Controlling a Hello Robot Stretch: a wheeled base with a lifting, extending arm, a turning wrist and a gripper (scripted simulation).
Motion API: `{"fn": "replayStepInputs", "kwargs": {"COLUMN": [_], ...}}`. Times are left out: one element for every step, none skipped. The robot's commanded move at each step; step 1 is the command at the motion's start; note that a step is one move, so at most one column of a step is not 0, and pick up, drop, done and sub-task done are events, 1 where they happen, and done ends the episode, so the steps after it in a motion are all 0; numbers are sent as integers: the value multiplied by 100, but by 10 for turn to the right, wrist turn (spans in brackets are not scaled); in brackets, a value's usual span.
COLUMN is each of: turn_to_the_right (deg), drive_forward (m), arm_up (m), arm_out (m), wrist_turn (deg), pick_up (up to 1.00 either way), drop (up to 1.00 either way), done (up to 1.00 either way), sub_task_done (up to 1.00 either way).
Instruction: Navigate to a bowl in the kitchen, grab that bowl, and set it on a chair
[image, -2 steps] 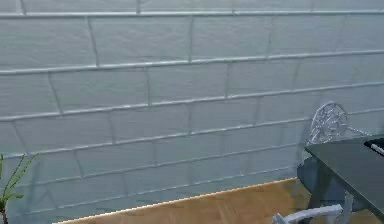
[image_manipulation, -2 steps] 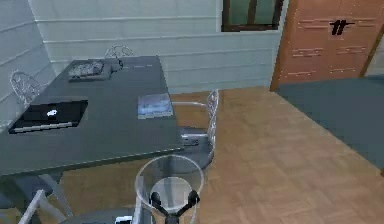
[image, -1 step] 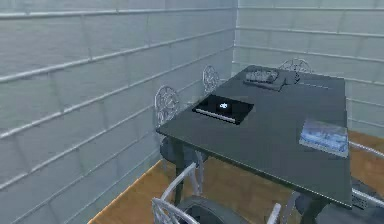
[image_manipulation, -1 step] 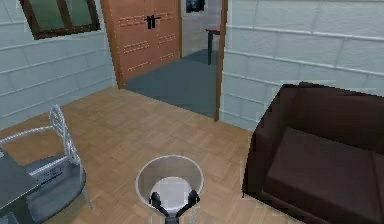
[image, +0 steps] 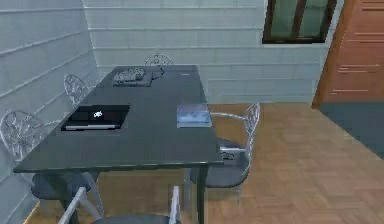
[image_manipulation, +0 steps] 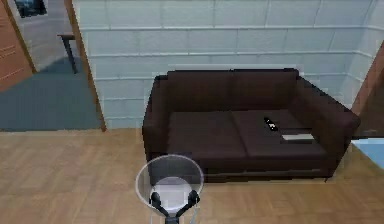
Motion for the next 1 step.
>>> {"fn": "replayStepInputs", "kwargs": {"turn_to_the_right": [-450], "drive_forward": [0], "arm_up": [0], "arm_out": [0], "wrist_turn": [0], "pick_up": [0], "drop": [0], "done": [0], "sub_task_done": [0]}}
